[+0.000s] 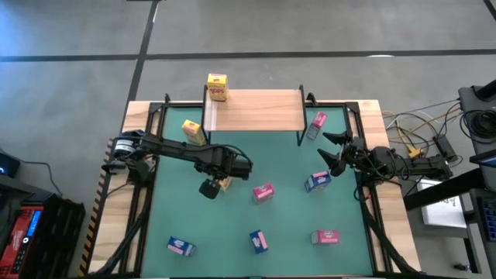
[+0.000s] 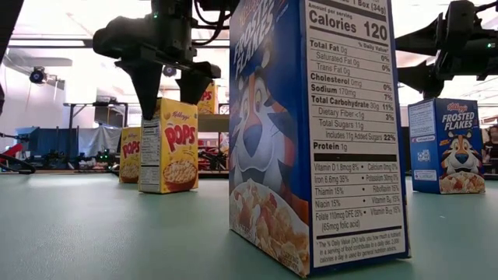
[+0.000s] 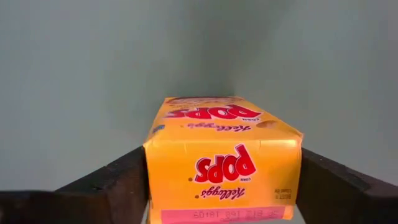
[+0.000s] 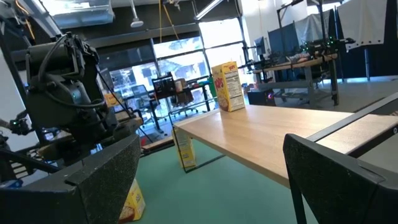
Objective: Stack cereal on shelf
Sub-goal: Put the bottom yellow cereal box on the shelf
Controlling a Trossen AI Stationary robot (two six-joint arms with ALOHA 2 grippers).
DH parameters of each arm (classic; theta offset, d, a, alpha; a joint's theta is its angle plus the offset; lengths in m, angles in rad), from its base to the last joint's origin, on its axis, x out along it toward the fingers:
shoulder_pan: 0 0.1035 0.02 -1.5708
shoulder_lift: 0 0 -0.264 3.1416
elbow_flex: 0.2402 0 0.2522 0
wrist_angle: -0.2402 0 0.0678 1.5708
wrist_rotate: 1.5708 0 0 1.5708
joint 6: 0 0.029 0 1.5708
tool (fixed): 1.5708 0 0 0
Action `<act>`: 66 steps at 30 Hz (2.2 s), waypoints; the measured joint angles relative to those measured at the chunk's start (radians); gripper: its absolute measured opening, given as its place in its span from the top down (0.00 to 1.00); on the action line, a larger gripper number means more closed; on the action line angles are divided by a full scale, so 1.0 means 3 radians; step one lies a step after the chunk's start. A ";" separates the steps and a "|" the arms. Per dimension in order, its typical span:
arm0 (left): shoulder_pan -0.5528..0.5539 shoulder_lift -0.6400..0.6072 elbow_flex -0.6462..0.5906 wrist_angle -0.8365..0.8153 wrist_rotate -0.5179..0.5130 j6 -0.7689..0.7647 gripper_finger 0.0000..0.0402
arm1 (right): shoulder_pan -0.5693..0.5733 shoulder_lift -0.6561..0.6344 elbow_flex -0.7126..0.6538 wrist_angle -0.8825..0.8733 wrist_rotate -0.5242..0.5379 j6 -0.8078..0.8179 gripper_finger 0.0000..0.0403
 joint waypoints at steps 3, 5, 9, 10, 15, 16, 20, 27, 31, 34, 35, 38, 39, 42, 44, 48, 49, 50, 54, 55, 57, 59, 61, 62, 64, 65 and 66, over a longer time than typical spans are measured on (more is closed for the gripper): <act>0.0000 0.0000 0.0000 -0.0001 -0.0006 0.0177 0.32 | -0.0001 0.0000 -0.0001 0.0000 0.0000 0.0000 0.05; 0.0000 0.0000 0.0000 -0.0002 -0.0058 0.0372 0.35 | 0.0000 0.0000 -0.0001 -0.0001 0.0000 0.0000 0.05; 0.0001 -0.0004 0.0043 -0.0039 -0.0197 0.0843 0.34 | 0.0000 0.0000 0.0000 0.0000 0.0000 0.0000 0.05; 0.0001 -0.0012 0.0070 -0.0051 -0.0237 0.0961 0.33 | -0.0001 0.0000 0.0000 0.0000 0.0000 0.0000 0.05; 0.0017 -0.0032 0.0274 -0.0234 -0.0448 0.1547 0.31 | 0.0000 0.0000 -0.0001 0.0000 -0.0001 0.0000 0.05; 0.0026 -0.0032 0.0330 -0.0291 -0.0494 0.1647 0.31 | -0.0001 0.0000 -0.0001 0.0000 0.0000 0.0000 0.05; 0.0065 -0.0032 0.0557 -0.0544 -0.0651 0.1988 0.31 | 0.0000 0.0000 -0.0001 -0.0001 0.0000 0.0000 0.05; 0.0213 -0.0034 0.0975 -0.0868 -0.0928 0.2800 0.31 | 0.0000 0.0000 0.0000 0.0000 0.0000 0.0000 0.05; 0.0353 -0.0036 0.1195 -0.0989 -0.0934 0.3189 0.31 | 0.0000 0.0000 0.0000 -0.0001 0.0000 0.0000 0.05; 0.0476 -0.0038 0.1343 -0.1016 -0.0936 0.3431 0.31 | -0.0001 0.0000 0.0000 0.0000 0.0000 0.0000 0.05; 0.0519 -0.0039 0.1390 -0.1021 -0.0934 0.3524 0.31 | 0.0000 0.0000 -0.0001 -0.0001 0.0000 -0.0001 0.05; 0.0649 -0.0039 0.1516 -0.1018 -0.0936 0.3805 0.31 | 0.0000 0.0000 0.0000 -0.0001 0.0000 0.0000 0.05; 0.0693 -0.0039 0.1548 -0.1024 -0.0936 0.3884 0.31 | -0.0001 0.0000 -0.0001 0.0000 0.0000 0.0000 0.05; 0.0831 -0.0039 0.1611 -0.1020 -0.0933 0.4108 0.31 | -0.0001 0.0000 0.0000 0.0000 0.0000 0.0000 0.05; 0.0918 -0.0039 0.1638 -0.1020 -0.0931 0.4245 0.31 | 0.0000 0.0000 0.0000 -0.0001 0.0000 0.0000 0.05; 0.1092 -0.0039 0.1708 -0.1020 -0.0842 0.4456 0.31 | 0.0000 0.0000 0.0000 0.0000 0.0000 -0.0001 0.05; 0.1134 -0.0039 0.1729 -0.1020 -0.0820 0.4510 0.31 | 0.0000 0.0000 -0.0001 0.0000 0.0000 0.0000 0.05; 0.1174 -0.0039 0.1747 -0.1020 -0.0813 0.4567 0.31 | 0.0000 0.0000 -0.0001 -0.0001 0.0000 0.0000 0.05; 0.1325 -0.0038 0.1821 -0.1023 -0.0784 0.4757 0.31 | -0.0001 0.0000 0.0000 0.0000 0.0000 0.0000 0.05; 0.1356 -0.0038 0.1833 -0.1018 -0.0784 0.4798 0.31 | 0.0000 0.0000 -0.0001 -0.0001 0.0000 0.0000 0.05; 0.1427 -0.0038 0.1844 -0.1020 -0.0783 0.4878 0.31 | -0.0001 0.0000 0.0000 0.0000 0.0000 0.0000 0.05; 0.1494 -0.0038 0.1850 -0.1020 -0.0780 0.4962 0.31 | -0.0001 0.0000 -0.0001 -0.0001 0.0000 0.0000 0.05; 0.1559 -0.0038 0.1859 -0.1018 -0.0759 0.5048 0.31 | 0.0000 0.0000 0.0000 0.0000 0.0000 0.0000 0.05; 0.1589 -0.0035 0.1860 -0.1016 -0.0755 0.5091 0.31 | -0.0001 0.0000 -0.0001 -0.0001 0.0000 0.0000 0.05; 0.1644 -0.0025 0.1872 -0.0998 -0.0744 0.5177 0.31 | -0.0001 0.0000 -0.0001 0.0000 0.0000 0.0000 0.05; 0.1667 -0.0020 0.1880 -0.0988 -0.0728 0.5215 0.31 | 0.0000 0.0000 -0.0001 -0.0001 0.0000 0.0000 0.05; 0.1689 -0.0017 0.1883 -0.0978 -0.0705 0.5247 0.31 | 0.0000 0.0000 -0.0001 0.0000 0.0000 0.0000 0.05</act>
